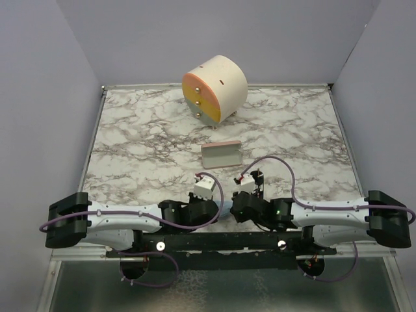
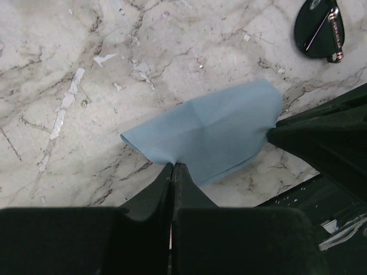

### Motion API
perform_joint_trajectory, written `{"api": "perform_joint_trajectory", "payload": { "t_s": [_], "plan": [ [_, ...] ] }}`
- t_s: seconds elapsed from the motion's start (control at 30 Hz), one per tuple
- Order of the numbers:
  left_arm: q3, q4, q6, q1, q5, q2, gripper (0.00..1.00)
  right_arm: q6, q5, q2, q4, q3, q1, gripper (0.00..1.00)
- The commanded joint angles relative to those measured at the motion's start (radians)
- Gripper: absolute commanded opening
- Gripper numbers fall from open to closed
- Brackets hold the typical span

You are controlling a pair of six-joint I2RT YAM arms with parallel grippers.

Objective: Organize the sunglasses
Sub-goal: Pick up the glasses cleaning cloth from the center of the board, then place the glasses cleaning cloth in the sunglasses case.

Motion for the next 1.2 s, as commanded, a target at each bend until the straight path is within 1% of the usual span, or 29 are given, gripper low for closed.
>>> {"api": "perform_joint_trajectory", "payload": {
  "t_s": [0.0,0.1,0.2,0.33,0.53,0.73,0.83,1.17],
  "plan": [
    [0.063,0.016,0.082,0.033,-0.026,0.020,0.00,-0.053,0.066,-0.031,-0.040,0.063,-0.002,0.01],
    [0.085,0.037,0.125,0.060,-0.015,0.030,0.00,-0.087,0.066,-0.039,-0.038,0.080,-0.038,0.01],
    [0.106,0.055,0.157,0.093,-0.005,0.041,0.00,-0.133,0.027,-0.049,-0.009,0.083,-0.094,0.01],
    [0.131,0.079,0.203,0.173,0.046,0.067,0.00,-0.193,-0.010,-0.040,0.019,0.104,-0.174,0.01],
    [0.177,0.121,0.281,0.290,0.107,0.098,0.00,-0.283,-0.046,0.016,0.041,0.174,-0.264,0.01],
    [0.242,0.154,0.343,0.382,0.143,0.158,0.00,-0.376,-0.143,0.092,0.096,0.243,-0.393,0.01],
    [0.265,0.181,0.358,0.409,0.163,0.198,0.00,-0.404,-0.156,0.138,0.107,0.277,-0.425,0.01],
    [0.328,0.247,0.386,0.462,0.162,0.327,0.00,-0.461,-0.239,0.248,0.156,0.352,-0.527,0.01]
  ]
}}
